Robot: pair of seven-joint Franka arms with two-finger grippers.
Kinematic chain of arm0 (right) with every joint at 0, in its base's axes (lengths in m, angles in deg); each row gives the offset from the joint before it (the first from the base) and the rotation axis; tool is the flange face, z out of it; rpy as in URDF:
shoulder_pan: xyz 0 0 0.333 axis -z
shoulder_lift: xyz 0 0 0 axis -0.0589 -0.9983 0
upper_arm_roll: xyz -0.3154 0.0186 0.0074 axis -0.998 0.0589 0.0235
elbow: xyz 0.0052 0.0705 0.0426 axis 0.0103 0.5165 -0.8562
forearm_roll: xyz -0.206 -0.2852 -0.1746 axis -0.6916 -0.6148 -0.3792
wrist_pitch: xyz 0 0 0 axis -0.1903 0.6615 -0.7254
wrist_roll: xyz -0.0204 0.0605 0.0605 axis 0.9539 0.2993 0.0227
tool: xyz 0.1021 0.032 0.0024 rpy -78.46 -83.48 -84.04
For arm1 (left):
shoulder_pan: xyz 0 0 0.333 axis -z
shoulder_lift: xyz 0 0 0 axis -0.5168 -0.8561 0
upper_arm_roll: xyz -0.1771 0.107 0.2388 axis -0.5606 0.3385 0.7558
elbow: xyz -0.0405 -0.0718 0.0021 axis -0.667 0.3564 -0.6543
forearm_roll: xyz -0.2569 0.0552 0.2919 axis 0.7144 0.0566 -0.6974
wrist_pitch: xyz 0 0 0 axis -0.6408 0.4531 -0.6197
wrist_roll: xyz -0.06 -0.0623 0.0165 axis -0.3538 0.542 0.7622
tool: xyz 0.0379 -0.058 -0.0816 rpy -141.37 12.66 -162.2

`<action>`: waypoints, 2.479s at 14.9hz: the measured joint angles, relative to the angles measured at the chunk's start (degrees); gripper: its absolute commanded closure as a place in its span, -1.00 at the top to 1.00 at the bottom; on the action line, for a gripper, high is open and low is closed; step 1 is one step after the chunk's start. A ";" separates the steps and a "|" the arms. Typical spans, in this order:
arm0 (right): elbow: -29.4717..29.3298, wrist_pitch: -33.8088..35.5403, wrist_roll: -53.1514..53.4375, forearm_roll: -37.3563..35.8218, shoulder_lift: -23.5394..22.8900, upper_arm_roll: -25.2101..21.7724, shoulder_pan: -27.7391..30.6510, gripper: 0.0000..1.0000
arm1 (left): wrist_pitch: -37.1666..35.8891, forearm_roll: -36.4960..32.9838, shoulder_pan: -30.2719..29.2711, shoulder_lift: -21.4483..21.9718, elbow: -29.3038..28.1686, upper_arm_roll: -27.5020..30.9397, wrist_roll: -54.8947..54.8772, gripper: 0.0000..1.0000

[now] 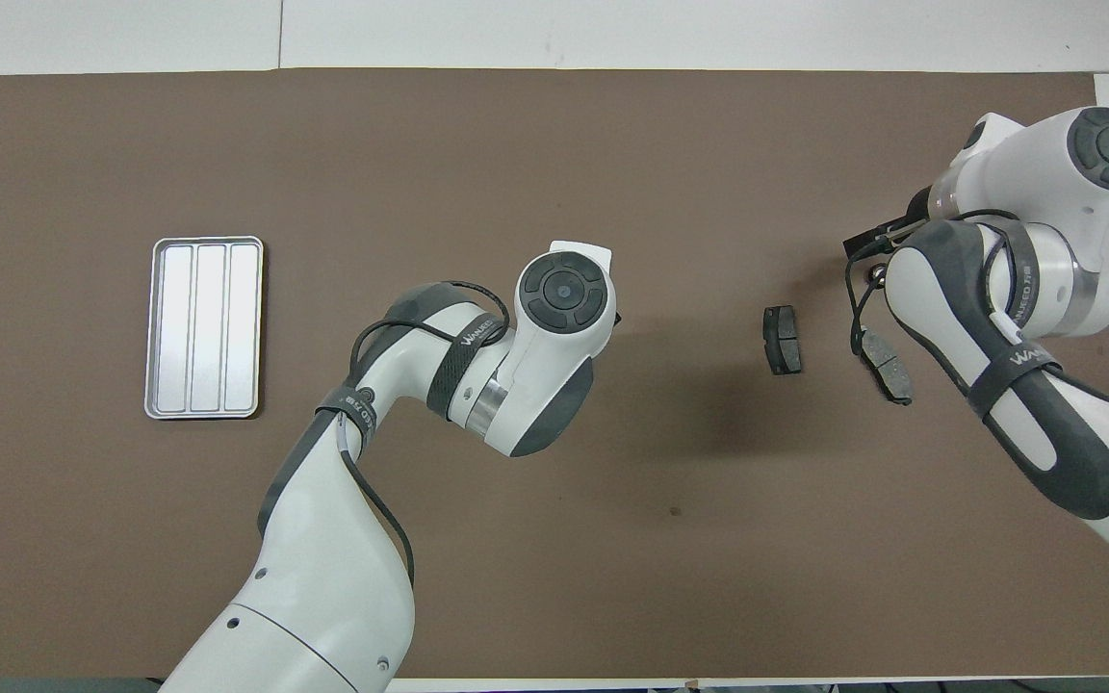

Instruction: Place bearing gear from tray to pile

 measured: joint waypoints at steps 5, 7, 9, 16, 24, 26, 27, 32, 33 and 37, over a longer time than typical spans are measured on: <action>0.01 0.00 0.00 0.00 0.00 -0.06 0.34 1.00 | 0.80 0.00 0.08 -0.17 -0.24 0.00 0.20 -0.24; 0.01 0.00 0.00 0.00 0.00 -0.11 0.35 1.00 | 0.87 0.00 0.09 -0.23 -0.40 0.02 0.25 0.70; 0.01 0.00 0.00 0.00 0.00 -0.11 0.35 1.00 | 0.90 0.00 0.11 -0.25 -0.54 0.06 0.33 1.00; -0.93 0.67 7.13 0.04 0.02 0.13 -1.83 1.00 | -5.03 0.00 0.04 0.52 2.35 1.98 0.49 1.00; -3.06 5.98 29.43 0.04 1.44 0.40 -14.50 1.00 | -18.46 -1.72 -4.17 13.57 3.72 7.77 -2.40 1.00; -2.85 6.79 34.92 0.04 1.74 0.46 -17.31 1.00 | -22.87 -1.75 -7.39 17.66 3.72 7.85 -5.64 1.00; -2.56 6.96 38.08 0.05 1.93 0.51 -19.07 1.00 | -25.32 -1.76 -8.81 19.36 3.71 7.89 -8.13 1.00; 0.75 6.87 51.03 0.04 3.95 0.59 -28.36 1.00 | -33.40 -1.80 -15.56 25.18 2.23 8.04 -21.47 1.00; 1.34 6.84 52.02 0.04 4.29 0.59 -29.95 1.00 | -34.12 -1.83 -17.45 27.19 0.66 8.08 -24.68 1.00; 2.19 5.17 51.95 0.04 4.73 0.60 -34.75 1.00 | -37.13 -2.68 -24.63 36.69 -6.33 8.30 -36.43 1.00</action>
